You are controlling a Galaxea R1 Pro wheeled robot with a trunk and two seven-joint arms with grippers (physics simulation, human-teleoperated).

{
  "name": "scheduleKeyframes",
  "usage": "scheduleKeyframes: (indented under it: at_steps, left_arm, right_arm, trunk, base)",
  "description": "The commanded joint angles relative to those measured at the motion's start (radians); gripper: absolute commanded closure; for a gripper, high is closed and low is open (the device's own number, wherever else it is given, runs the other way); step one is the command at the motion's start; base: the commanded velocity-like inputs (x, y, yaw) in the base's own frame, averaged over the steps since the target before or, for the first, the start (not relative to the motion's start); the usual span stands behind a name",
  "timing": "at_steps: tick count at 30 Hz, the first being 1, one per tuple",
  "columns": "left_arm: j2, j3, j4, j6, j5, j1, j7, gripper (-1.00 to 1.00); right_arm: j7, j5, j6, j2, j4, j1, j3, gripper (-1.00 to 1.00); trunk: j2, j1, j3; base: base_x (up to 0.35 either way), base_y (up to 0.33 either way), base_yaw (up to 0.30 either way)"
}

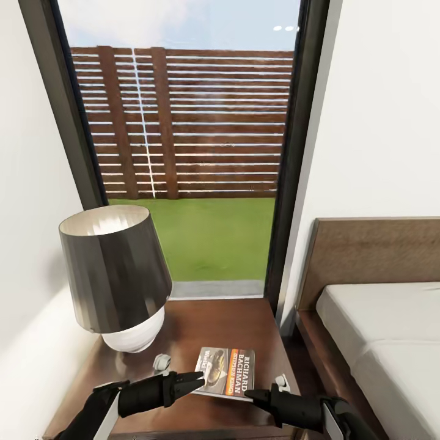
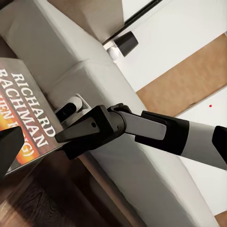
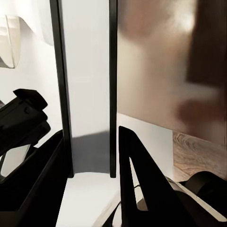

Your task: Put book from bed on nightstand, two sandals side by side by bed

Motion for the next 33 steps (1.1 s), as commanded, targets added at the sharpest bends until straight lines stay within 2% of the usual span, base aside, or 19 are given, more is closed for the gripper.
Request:
scheduleKeyframes:
  at_steps: [1,3,33]
  left_arm:
    - [0.000,-0.001,0.000,0.011,0.003,-0.001,-0.002,-1.00]
    - [0.000,-0.001,0.000,0.011,0.003,-0.001,-0.002,-1.00]
    - [0.000,-0.001,0.001,0.011,0.005,0.000,-0.001,-1.00]
  right_arm:
    - [0.004,0.002,0.009,0.001,0.000,-0.001,-0.005,1.00]
    - [0.004,0.002,0.009,0.001,0.000,-0.001,-0.005,1.00]
    - [0.004,0.002,0.009,0.001,0.000,-0.001,-0.005,1.00]
  trunk:
    - [-0.008,0.004,-0.004]
    - [-0.022,0.011,-0.010]
    - [-0.022,0.011,-0.010]
  base:
    - [0.000,0.000,0.000]
    - [0.000,0.000,0.000]
    - [0.038,0.000,0.000]
